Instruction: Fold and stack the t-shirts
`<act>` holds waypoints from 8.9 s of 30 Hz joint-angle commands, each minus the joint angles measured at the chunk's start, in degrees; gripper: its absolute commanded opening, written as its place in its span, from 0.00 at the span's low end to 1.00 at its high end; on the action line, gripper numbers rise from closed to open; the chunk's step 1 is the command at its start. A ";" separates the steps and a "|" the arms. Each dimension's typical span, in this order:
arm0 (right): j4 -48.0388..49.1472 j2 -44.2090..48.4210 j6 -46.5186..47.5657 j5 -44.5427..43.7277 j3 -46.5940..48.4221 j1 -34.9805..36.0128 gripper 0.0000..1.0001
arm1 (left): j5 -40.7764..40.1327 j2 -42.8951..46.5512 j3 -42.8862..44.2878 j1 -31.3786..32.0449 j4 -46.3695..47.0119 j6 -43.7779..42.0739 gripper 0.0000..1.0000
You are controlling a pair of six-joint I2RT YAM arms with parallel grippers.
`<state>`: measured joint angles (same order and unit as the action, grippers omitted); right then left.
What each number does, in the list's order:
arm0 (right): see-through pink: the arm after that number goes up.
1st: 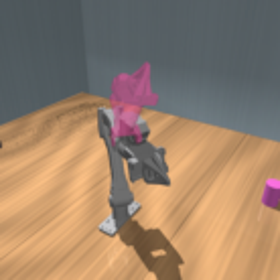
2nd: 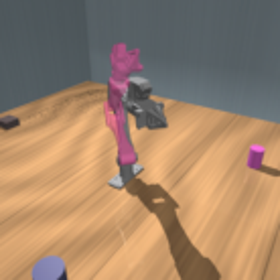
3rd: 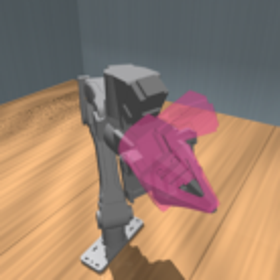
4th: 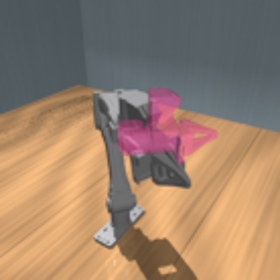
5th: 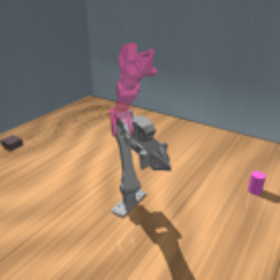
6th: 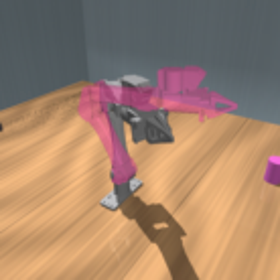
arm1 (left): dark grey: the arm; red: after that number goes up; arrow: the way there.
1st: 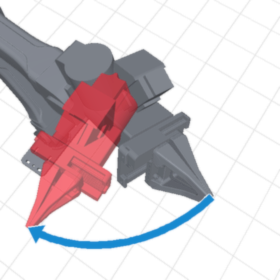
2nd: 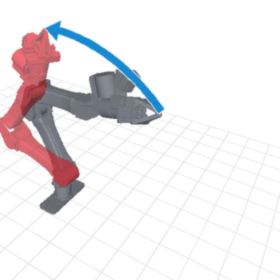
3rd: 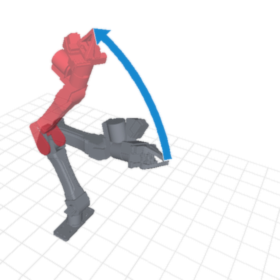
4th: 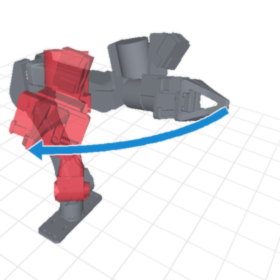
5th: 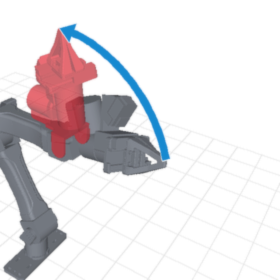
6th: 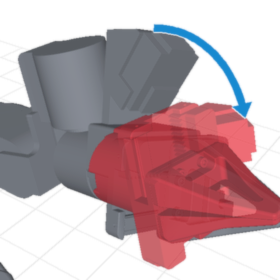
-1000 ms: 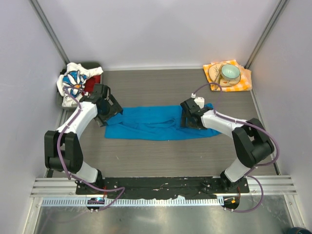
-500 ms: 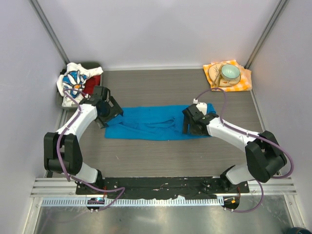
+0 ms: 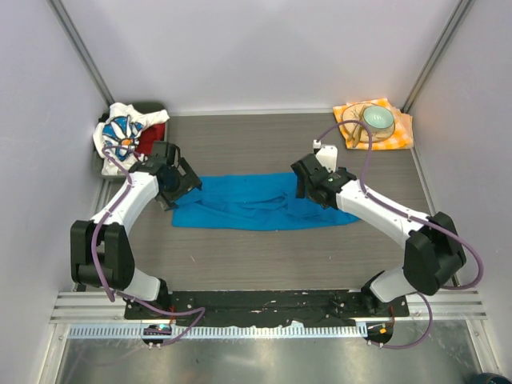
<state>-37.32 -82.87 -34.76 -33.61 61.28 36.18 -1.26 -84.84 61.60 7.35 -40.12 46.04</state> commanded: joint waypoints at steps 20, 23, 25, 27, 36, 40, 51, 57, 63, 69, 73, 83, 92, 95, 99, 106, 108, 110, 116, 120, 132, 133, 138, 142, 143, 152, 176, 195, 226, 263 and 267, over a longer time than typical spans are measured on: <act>-3.28 -7.39 -0.83 -7.88 -5.81 -3.84 0.90 | -0.15 2.13 0.80 -0.41 0.04 -1.04 1.00; -3.55 -6.69 -1.45 -6.21 -6.69 -3.84 0.90 | -0.24 2.31 0.62 -0.41 -0.13 -1.13 1.00; -3.64 -5.99 -1.80 -4.20 -7.66 -3.75 0.90 | -0.15 2.40 0.45 -0.41 0.04 -1.13 1.00; -3.81 -4.94 -1.97 -2.79 -8.36 -3.58 0.89 | 0.02 2.57 0.19 -0.41 0.30 -0.87 1.00; -7.50 -3.18 -5.22 -0.14 -8.72 0.81 0.89 | 0.82 3.54 -1.40 -0.41 1.01 -0.34 1.00; -8.82 -0.10 -6.10 -2.25 -6.61 1.43 0.89 | 0.64 3.98 -1.66 -0.41 1.09 -0.60 1.00; 21.74 -3.26 -3.03 18.30 -7.74 -8.31 1.00 | 4.76 4.24 -0.44 -0.41 0.48 -2.71 1.00; 30.80 -10.73 -2.06 18.84 -3.80 -11.48 1.00 | 6.26 7.49 0.97 -0.41 -1.36 -4.99 1.00; 34.77 -17.66 -2.68 20.86 0.85 -13.07 1.00 | 5.65 9.86 1.41 -0.41 -3.30 -7.54 1.00; 36.44 -19.78 -2.50 20.34 2.44 -13.42 1.00 | 5.74 10.57 0.98 -0.50 -3.30 -9.13 1.00; 36.44 -20.22 -1.80 19.63 3.41 -13.51 1.00 | 5.56 10.04 1.06 -0.50 -2.95 -9.30 1.00; 36.70 -27.07 -3.73 21.47 4.64 -13.77 1.00 | 4.95 7.67 2.03 -0.68 -2.68 -9.13 1.00; 36.36 -39.89 -6.28 25.16 14.91 -13.77 1.00 | 4.51 7.06 2.03 -1.55 -2.77 -9.39 1.00; 34.87 -47.01 -7.86 28.93 23.32 -13.77 1.00 | 4.51 6.71 1.94 -1.90 -2.95 -9.48 1.00; 29.87 -57.55 -9.88 36.91 38.36 -13.77 1.00 | 4.51 6.26 1.85 -2.26 -3.12 -9.57 1.00; 23.96 -75.05 -15.50 46.77 70.25 -13.77 1.00 | 5.39 5.48 -2.01 -2.26 -0.40 -6.23 1.00; 26.06 -78.75 -17.35 48.97 73.97 -13.86 1.00 | 5.74 4.34 -3.42 -2.26 1.27 -4.39 1.00; 29.74 -78.94 -17.88 51.44 76.45 -13.77 1.00 | 7.05 3.46 -5.08 -2.17 2.84 -2.20 1.00; 51.95 -60.16 -10.16 44.26 53.10 -13.77 1.00 | 5.66 7.31 -13.77 -0.77 14.62 5.01 1.00; 53.50 -48.81 -3.66 42.31 47.45 -13.68 1.00 | 2.84 8.73 -15.81 0.29 18.41 6.52 1.00; 52.35 -21.91 4.88 40.90 29.26 -13.42 1.00 | -2.25 3.81 -15.81 5.38 19.90 8.45 1.00; 51.65 -21.03 5.23 40.55 28.21 -13.42 1.00 | -3.30 3.54 -15.99 7.56 20.16 8.71 1.00; 48.75 -14.61 6.72 39.49 23.29 -13.42 1.00 | -5.95 2.31 -18.18 13.64 20.78 11.70 1.00; 45.94 -10.56 7.43 37.91 18.71 -13.42 1.00 | -7.88 3.27 -21.78 19.87 21.13 14.07 1.00; 45.67 -9.51 7.43 37.48 17.92 -13.42 1.00 | -8.84 3.62 -22.49 21.02 20.96 14.68 1.00; 42.42 2.26 6.90 36.15 9.92 -13.42 1.00 | -12.89 7.93 -29.43 35.96 21.22 23.65 1.00; 21.33 24.25 13.58 25.34 5.35 -13.42 1.00 | -16.68 -29.24 15.64 72.01 19.82 18.30 1.00; 5.61 21.68 6.47 15.49 -0.44 -13.51 1.00 | -24.32 10.11 4.51 64.02 -0.74 13.26 1.00; -7.51 37.70 -14.01 37.39 -27.44 0.54 0.87 | -6.39 13.03 -32.42 62.34 27.19 33.76 0.93; -0.83 34.97 -22.01 37.03 -35.17 11.63 0.74 | -5.07 13.47 -36.29 53.73 28.96 31.56 0.00; 0.58 34.80 -23.50 37.47 -36.93 12.42 0.71 | -5.07 13.12 -36.55 53.64 29.39 31.92 0.00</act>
<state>-39.40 -48.62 -55.90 3.33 25.43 47.64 -5.30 -70.43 25.41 61.36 -9.69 79.00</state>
